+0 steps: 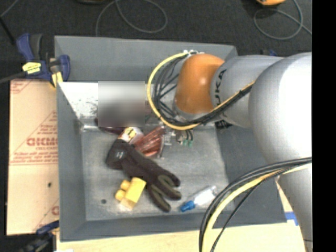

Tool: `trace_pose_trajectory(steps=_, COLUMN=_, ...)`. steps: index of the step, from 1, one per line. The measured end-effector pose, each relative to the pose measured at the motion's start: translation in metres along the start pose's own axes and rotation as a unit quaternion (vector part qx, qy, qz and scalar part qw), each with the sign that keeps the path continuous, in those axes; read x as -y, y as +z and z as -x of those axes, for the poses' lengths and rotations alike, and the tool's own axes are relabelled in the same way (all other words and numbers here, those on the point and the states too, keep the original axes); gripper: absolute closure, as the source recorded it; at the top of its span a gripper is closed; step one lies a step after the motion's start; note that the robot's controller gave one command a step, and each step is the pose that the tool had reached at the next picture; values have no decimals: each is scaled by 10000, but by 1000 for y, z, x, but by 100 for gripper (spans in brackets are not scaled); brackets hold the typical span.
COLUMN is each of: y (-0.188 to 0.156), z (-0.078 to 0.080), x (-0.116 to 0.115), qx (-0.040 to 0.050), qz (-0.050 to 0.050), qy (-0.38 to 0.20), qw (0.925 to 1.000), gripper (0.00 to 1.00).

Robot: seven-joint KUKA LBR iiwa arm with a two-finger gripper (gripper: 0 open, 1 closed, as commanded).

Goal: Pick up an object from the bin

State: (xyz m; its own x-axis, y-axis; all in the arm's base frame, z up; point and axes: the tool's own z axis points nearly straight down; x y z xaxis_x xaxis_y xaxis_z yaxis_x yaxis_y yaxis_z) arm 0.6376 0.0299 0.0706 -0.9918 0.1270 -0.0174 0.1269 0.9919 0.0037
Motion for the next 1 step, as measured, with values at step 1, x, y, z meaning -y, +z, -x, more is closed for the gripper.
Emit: trace_pose_trajectory(steps=1, y=-42, z=-6, x=-1, qx=-37, qz=-4, qy=80, qw=10000, gripper=100)
